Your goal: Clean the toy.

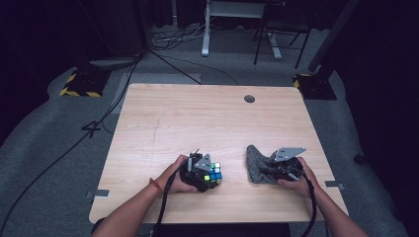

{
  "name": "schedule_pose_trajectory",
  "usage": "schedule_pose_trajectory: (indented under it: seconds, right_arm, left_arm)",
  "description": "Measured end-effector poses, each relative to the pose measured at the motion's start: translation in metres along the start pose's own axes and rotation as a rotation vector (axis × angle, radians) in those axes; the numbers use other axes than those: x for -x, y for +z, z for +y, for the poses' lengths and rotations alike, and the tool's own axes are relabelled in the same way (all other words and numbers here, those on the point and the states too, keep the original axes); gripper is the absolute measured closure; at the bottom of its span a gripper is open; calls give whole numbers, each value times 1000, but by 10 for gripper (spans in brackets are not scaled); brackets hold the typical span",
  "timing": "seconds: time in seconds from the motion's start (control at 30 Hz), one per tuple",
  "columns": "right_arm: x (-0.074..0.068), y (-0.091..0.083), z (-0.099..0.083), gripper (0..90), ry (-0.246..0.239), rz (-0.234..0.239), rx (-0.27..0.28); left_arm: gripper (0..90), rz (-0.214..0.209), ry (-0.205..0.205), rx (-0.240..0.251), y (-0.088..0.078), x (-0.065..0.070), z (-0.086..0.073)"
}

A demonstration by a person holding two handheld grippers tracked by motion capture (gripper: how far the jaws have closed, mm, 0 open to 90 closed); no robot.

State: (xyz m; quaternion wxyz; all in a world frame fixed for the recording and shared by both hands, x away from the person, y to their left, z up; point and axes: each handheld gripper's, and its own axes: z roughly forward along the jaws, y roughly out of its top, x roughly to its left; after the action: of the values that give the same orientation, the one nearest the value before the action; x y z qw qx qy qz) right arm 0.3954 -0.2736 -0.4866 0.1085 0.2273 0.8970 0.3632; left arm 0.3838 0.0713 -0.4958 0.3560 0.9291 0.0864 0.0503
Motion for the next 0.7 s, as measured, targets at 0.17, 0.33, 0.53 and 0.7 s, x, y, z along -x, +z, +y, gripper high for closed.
schedule_pose_trajectory:
  seconds: [0.17, 0.33, 0.53, 0.7]
  right_arm:
    - [0, -1, -1, 773, -3, 1, 13]
    - [-1, -3, 0, 779, -10, -6, 30]
    - [-2, -9, 4, 780, 2, -1, 69]
    - [-2, -13, 7, 781, 8, 8, 99]
  left_arm:
    - [334, -3, 4, 14, -2, 1, 2]
    - [335, 29, 28, 57, -14, 2, 11]
    - [336, 57, 61, 67, -25, 2, 27]
    - [336, 52, 70, 85, -27, -2, 41]
